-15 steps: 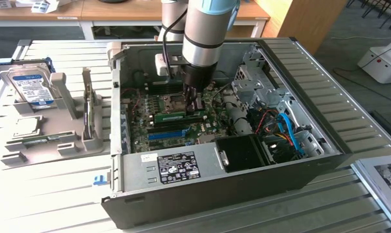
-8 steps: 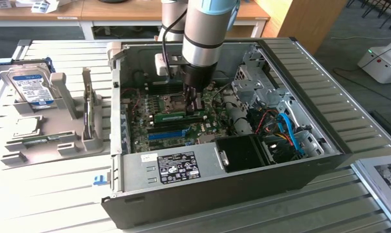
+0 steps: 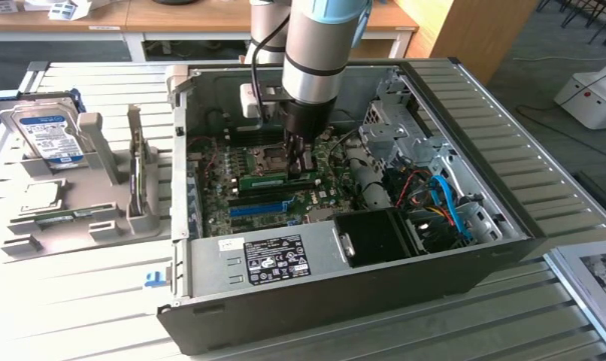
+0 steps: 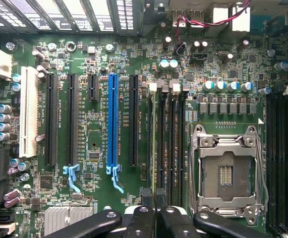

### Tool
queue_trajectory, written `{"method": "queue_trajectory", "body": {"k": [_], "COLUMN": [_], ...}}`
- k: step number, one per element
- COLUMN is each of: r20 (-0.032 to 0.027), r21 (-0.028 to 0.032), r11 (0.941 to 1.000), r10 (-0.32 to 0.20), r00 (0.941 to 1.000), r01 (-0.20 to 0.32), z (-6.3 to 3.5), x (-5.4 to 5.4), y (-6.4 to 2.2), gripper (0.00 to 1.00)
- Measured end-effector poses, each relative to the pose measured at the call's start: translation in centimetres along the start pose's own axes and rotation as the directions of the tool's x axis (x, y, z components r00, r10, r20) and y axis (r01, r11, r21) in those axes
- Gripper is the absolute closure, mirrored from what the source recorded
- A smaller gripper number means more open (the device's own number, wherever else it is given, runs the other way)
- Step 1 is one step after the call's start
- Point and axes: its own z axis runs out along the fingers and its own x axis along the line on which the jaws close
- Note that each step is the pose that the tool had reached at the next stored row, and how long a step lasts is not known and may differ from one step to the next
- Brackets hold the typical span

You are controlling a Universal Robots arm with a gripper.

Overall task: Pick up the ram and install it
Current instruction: 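Insert the ram into the slot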

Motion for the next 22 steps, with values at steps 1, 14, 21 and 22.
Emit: {"method": "queue_trajectory", "body": {"k": [1, 14, 21, 22], "r20": [0.0004, 0.0000, 0.0001, 0.0001], "r21": [0.0001, -0.0001, 0.0000, 0.0000], "r11": [1.0000, 1.0000, 1.0000, 1.0000], "r10": [0.000, 0.000, 0.000, 0.000], "r00": [1.0000, 1.0000, 1.0000, 1.0000], "r01": [0.000, 0.000, 0.000, 0.000], "z": [0.02, 0.11, 0.15, 0.16], "x": [-0.03, -0.08, -0.07, -0.07], "y": [0.00, 0.00, 0.02, 0.02], "gripper": [0.88, 0.88, 0.88, 0.88]}}
